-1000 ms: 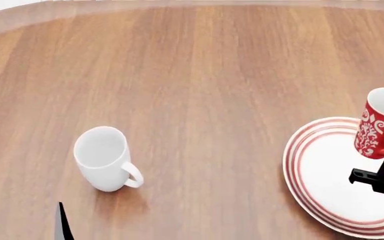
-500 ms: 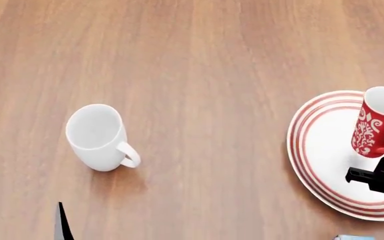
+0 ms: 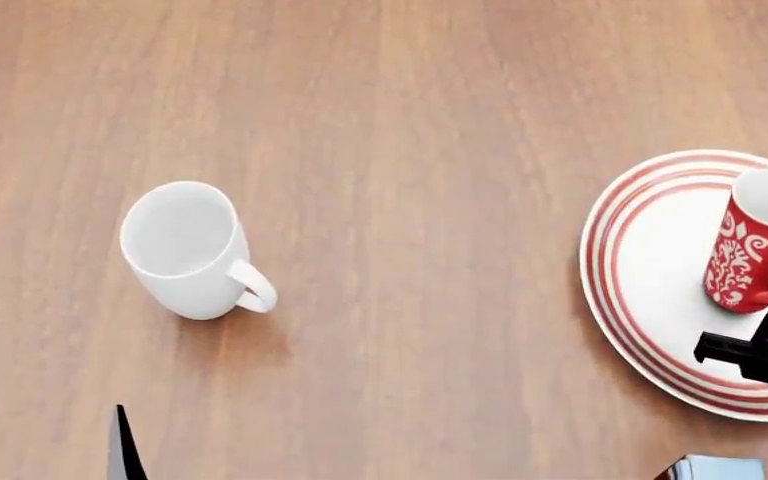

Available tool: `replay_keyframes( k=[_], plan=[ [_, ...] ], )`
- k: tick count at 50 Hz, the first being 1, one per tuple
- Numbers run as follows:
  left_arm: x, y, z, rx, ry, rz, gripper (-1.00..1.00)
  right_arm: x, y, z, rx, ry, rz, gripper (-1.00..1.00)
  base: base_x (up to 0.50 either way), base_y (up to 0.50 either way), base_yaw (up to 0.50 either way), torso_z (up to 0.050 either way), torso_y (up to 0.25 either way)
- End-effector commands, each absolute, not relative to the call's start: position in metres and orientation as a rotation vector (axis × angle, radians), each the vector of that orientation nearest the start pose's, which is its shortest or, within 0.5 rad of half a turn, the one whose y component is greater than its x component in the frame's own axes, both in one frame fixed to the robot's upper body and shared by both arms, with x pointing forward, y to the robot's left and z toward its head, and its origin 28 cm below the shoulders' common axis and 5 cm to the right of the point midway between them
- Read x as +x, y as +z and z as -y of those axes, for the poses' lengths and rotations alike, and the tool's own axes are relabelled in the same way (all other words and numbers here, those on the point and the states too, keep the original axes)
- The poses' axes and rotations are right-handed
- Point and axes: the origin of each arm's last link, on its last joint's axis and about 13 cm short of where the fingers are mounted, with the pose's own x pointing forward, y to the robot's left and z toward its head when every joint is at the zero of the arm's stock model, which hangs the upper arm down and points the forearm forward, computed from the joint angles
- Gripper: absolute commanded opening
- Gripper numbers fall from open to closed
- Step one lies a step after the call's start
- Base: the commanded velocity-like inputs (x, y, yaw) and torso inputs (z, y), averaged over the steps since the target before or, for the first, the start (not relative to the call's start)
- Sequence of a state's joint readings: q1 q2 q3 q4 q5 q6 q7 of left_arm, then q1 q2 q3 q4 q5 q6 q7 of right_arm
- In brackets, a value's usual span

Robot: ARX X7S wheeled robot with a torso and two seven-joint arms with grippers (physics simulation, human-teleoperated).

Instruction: Pick up the red mug and put it on the plate

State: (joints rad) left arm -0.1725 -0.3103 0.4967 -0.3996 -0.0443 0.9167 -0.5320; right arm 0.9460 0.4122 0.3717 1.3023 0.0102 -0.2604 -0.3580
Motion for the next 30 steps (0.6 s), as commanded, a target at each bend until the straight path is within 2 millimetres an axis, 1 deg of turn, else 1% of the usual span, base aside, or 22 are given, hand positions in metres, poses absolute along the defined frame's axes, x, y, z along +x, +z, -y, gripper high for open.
replay_keyframes(
  k=[1, 4, 14, 15, 30],
  plan=[
    [0.222, 0.013, -0.206, 0.011, -0.009, 0.608, 1.00, 0.344, 0.073, 0.285, 0.093, -0.169, -0.010, -1.00, 0.00, 0.00, 0.00, 0.000, 0.000],
    [0.222, 0.013, -0.206, 0.010, -0.008, 0.606, 1.00, 0.343, 0.072, 0.285, 0.091, -0.160, -0.016, -1.00, 0.00, 0.00, 0.00, 0.000, 0.000],
    [0.222, 0.013, -0.205, 0.007, -0.009, 0.609, 1.00, 0.337, 0.063, 0.285, 0.076, -0.045, -0.086, -1.00, 0.00, 0.00, 0.00, 0.000, 0.000],
    [0.222, 0.013, -0.205, 0.006, -0.010, 0.609, 1.00, 0.336, 0.061, 0.285, 0.067, -0.032, -0.094, 1.00, 0.00, 0.00, 0.00, 0.000, 0.000],
    [0.222, 0.013, -0.205, 0.005, -0.015, 0.617, 1.00, 0.327, 0.048, 0.286, 0.086, -0.022, -0.145, 1.00, 0.00, 0.00, 0.00, 0.000, 0.000]
  ],
)
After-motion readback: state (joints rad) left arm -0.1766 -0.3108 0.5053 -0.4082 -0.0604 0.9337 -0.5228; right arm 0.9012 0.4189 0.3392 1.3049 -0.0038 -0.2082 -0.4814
